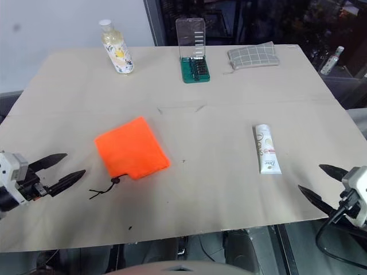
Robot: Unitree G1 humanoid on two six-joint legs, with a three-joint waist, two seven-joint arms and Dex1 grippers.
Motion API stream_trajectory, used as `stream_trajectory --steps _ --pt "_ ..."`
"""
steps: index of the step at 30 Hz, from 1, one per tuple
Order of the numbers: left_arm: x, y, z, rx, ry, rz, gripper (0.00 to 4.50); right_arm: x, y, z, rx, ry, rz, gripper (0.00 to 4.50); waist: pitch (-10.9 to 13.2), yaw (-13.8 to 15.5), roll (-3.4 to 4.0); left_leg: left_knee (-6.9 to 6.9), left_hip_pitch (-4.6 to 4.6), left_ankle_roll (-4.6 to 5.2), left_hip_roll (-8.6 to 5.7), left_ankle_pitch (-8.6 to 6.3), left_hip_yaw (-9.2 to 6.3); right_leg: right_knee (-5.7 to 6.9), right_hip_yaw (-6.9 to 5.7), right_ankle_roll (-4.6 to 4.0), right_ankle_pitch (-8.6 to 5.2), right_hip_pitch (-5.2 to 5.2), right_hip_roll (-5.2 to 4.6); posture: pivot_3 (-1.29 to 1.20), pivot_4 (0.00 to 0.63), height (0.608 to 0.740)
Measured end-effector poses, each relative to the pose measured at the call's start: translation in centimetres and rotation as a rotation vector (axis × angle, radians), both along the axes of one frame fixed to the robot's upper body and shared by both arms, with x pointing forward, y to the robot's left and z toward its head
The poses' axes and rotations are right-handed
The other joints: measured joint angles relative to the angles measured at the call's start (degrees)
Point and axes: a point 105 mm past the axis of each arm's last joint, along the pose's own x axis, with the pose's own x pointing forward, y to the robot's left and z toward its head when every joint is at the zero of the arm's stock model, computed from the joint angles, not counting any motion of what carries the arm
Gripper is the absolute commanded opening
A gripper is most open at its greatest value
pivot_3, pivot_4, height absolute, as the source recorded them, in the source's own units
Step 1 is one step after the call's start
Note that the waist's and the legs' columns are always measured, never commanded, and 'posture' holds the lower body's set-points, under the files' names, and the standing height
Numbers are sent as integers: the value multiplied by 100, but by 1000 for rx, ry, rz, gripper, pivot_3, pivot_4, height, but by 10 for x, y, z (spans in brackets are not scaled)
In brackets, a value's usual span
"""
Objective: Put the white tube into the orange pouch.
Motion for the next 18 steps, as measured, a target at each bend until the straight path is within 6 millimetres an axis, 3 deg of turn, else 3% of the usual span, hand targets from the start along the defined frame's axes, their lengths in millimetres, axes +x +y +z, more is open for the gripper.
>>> stream_trajectory --steps 3,8,14,17,18 --pt "1 -2 0 -9 9 -2 4470 1 4 3 6 -2 5 4257 2 28 3 15 3 -1 5 0 3 2 1 18 -12 1 -1 0 150 740" --pt "8 -28 8 -37 -2 -65 4470 8 15 17 -1 -38 57 4257 -3 38 -4 49 6 -25 31 -14 -6 6 7 16 -8 6 -10 0 150 740" --pt "12 -56 20 -43 -15 -117 4470 16 16 9 30 -24 77 4257 -8 41 -9 50 6 -3 14 -2 0 10 11 9 -3 7 -2 0 150 740" --pt "14 -68 30 -41 -32 -121 4470 28 32 18 39 -79 160 4257 -7 15 -7 49 7 -3 30 -2 4 13 15 -6 6 7 21 0 150 740" --pt "11 -80 35 -23 -43 -161 4470 34 48 23 39 -102 250 4257 -5 2 -5 49 8 -4 39 -2 10 12 16 -6 6 6 30 0 150 740"
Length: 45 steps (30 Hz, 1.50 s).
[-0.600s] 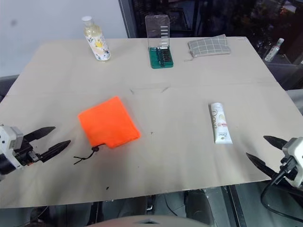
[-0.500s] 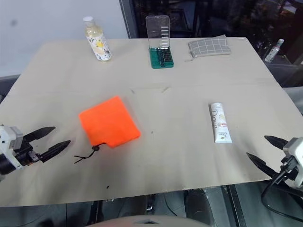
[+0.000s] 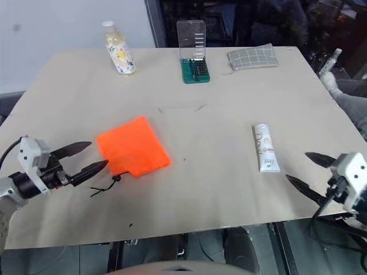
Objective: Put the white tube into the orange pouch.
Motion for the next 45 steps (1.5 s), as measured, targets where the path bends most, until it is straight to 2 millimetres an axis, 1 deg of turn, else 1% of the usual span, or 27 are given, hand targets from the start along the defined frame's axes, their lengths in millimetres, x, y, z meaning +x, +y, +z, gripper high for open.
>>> stream_trajectory --steps 1,3,5,6,8,11,14,16,19,25,26,27,28,29,30,31,33,34,35,36,37,40,43,45 --pt "-1 -3 1 3 -6 -12 4470 1 3 1 -1 -5 17 4257 1 7 3 0 0 0 1 0 3 0 0 0 0 0 1 0 150 740" --pt "-5 -14 4 58 -24 -45 4470 8 22 5 5 -32 110 4257 2 22 4 0 1 -1 9 0 5 -1 0 -2 0 1 12 0 150 740" --pt "-6 -26 3 140 -48 -54 4470 15 37 9 6 -56 163 4257 3 39 6 1 1 -2 10 0 5 -1 1 -4 1 1 15 0 150 740" --pt "-5 -32 1 187 -61 -51 4470 19 46 12 6 -75 191 4257 3 41 7 2 1 -2 9 0 6 -1 3 -6 2 2 16 0 150 740" --pt "-3 -45 -4 293 -104 -45 4470 23 71 19 2 -122 272 4257 4 47 10 3 0 -3 10 1 5 -1 5 -10 5 1 19 0 150 740" --pt "-6 -53 -20 341 -93 -43 4470 21 91 22 9 -135 337 4257 4 48 10 3 -4 -6 11 -2 6 -4 5 -11 6 1 21 0 150 740" --pt "-14 -57 -37 351 -55 -51 4470 19 100 17 13 -120 370 4257 3 47 8 3 -6 -9 11 -4 8 -8 6 -12 6 0 21 0 150 740" --pt "-18 -60 -44 363 -49 -63 4470 19 103 13 18 -115 373 4257 4 48 9 3 -6 -9 12 -4 8 -7 6 -12 6 0 21 0 150 740" --pt "-16 -62 -47 397 -80 -60 4470 21 104 12 18 -117 363 4257 3 54 9 8 -1 -9 15 -4 4 -3 4 -11 5 -1 25 0 150 740" --pt "11 -71 -43 394 -194 8 4470 25 103 13 19 -142 342 4257 -2 52 8 18 2 -9 19 -3 -1 2 5 -19 12 2 34 0 150 740" --pt "18 -71 -41 409 -220 30 4239 25 103 13 17 -146 338 4403 -2 46 8 17 0 -10 22 -3 -1 2 7 -20 13 6 40 0 150 740" --pt "18 -70 -41 414 -222 36 4082 25 103 13 16 -146 338 4500 -2 44 8 17 1 -10 22 -3 -1 2 8 -21 13 5 41 0 150 740" --pt "20 -69 -41 421 -225 43 3907 25 103 14 15 -147 338 4500 -2 38 9 16 1 -10 23 -3 0 2 10 -21 13 4 44 0 150 740" --pt "25 -66 -44 429 -224 45 3175 26 102 14 13 -155 328 4500 -3 39 12 12 1 -10 25 -3 0 2 12 -22 13 1 49 0 150 740" --pt "27 -64 -51 424 -196 45 2810 27 101 15 9 -165 319 4500 -3 37 11 10 0 -10 29 -3 -1 0 12 -22 13 1 54 0 150 740" --pt "28 -65 -52 393 -176 35 2684 28 100 14 6 -167 304 4500 -3 41 12 10 -1 -10 29 -3 0 0 12 -22 13 1 54 0 150 740" --pt "38 -67 -46 298 -140 18 1716 29 99 13 21 -173 265 4500 -3 79 10 15 -2 -10 30 -3 -5 4 8 -21 12 2 54 0 150 740" --pt "44 -67 -38 238 -111 13 1123 29 98 12 28 -172 242 4500 -3 91 10 19 -2 -11 29 -2 -5 10 8 -21 12 3 53 0 150 740" --pt "48 -65 -32 198 -90 10 651 29 98 11 30 -169 220 4500 -3 85 9 24 -1 -11 30 -2 -5 15 9 -20 12 2 53 0 150 740" --pt "50 -64 -29 184 -85 10 436 30 97 11 30 -168 210 4500 -4 80 9 25 -1 -12 29 -2 -5 20 9 -20 12 2 53 0 150 740" --pt "52 -64 -23 160 -77 4 62 30 96 10 25 -168 192 4500 -4 67 9 28 1 -12 29 -2 -4 22 12 -20 12 2 53 0 150 740" --pt "65 -65 -3 66 15 -49 62 41 81 -2 -51 -143 11 4500 -5 50 6 37 2 -13 27 -1 -5 43 13 -19 11 -1 53 0 150 740" --pt "74 -67 8 56 47 -62 62 50 69 -10 -46 -94 -116 4500 -6 44 5 40 4 -15 27 0 -6 48 13 -20 11 -1 55 0 150 740" --pt "83 -74 13 46 97 -75 62 60 54 -21 -40 -29 -270 4500 -5 41 6 42 4 -15 27 1 -4 53 18 -20 11 -2 55 0 150 740"
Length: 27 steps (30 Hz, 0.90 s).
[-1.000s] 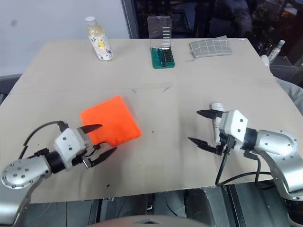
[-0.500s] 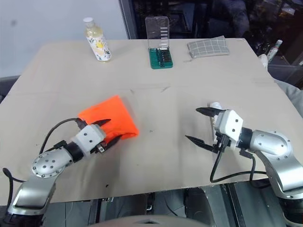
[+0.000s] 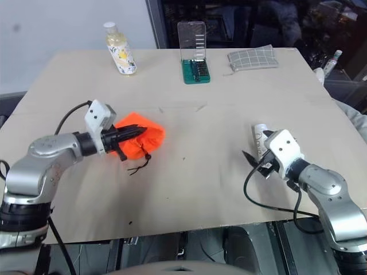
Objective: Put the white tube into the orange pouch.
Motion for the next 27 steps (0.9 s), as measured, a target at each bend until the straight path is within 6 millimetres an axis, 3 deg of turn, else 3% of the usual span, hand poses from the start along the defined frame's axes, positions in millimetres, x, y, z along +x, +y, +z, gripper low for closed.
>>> stream_trajectory --steps 5,10,13,19,23,27 --pt "13 -26 9 -13 67 -57 62 14 -26 -23 23 123 -276 4500 0 1 -4 0 -6 0 -3 0 -1 -1 5 -1 0 -2 1 0 150 740" --pt "13 -44 1 -44 104 -82 62 22 -30 -38 70 218 -382 4500 1 -22 -1 -1 -8 1 -3 0 0 0 7 -1 0 -5 3 0 150 740" --pt "16 -45 2 -53 101 -61 0 25 -33 -45 72 262 -401 3651 1 -6 -2 -1 -5 1 -3 0 -2 4 7 -1 0 -4 3 0 150 740" --pt "18 -43 1 -62 108 -17 0 25 -29 -41 21 249 -328 854 1 -4 -3 1 -7 1 -6 0 -2 3 12 0 0 -3 2 0 150 740" --pt "17 -49 5 -70 95 -16 0 23 -16 -33 9 214 -218 854 2 -11 -3 0 -6 1 -5 0 -6 4 12 0 0 -4 7 0 150 740" --pt "20 -53 8 -70 82 -6 0 10 36 -5 48 148 71 854 4 -24 -1 -1 -6 1 -3 0 -6 5 12 1 0 -5 10 0 150 740"
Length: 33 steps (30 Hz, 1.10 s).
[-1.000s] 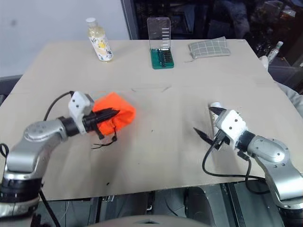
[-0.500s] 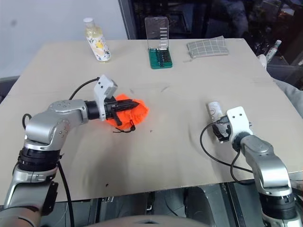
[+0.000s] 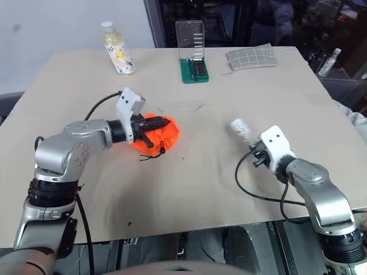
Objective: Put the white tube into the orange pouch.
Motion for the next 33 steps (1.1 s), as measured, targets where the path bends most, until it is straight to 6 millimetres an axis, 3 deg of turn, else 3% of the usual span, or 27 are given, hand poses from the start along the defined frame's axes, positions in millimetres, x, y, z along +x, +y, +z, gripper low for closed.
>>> stream_trajectory --steps 3,6,11,24,28,33 --pt "2 -5 3 0 -8 2 0 -8 36 16 28 -38 171 854 0 8 -3 1 0 0 0 0 -1 0 0 0 0 1 -1 0 150 740" --pt "4 -7 4 -1 -13 6 0 -14 66 20 49 -33 304 854 1 26 -4 1 -1 0 -2 0 -1 -1 0 -2 0 1 -1 0 150 740" --pt "2 -14 1 15 -8 -21 0 -9 88 14 31 10 386 854 2 17 -6 1 -4 0 -4 0 1 -4 0 -2 1 0 -3 0 150 740" --pt "-30 -22 0 137 -80 -199 0 18 95 -16 -86 119 358 854 7 11 -6 0 -5 0 -3 0 3 -3 0 -3 1 -2 -3 0 150 740" --pt "-43 -38 -14 156 -53 -303 0 23 100 -10 -114 102 358 854 8 20 -5 0 -3 0 -2 0 1 0 0 -3 1 -2 -2 0 150 740" --pt "-38 -34 -18 168 -45 -273 0 22 95 -14 -142 133 348 854 8 20 -6 0 -4 0 -2 0 3 -2 -1 -3 1 -2 -2 0 150 740"
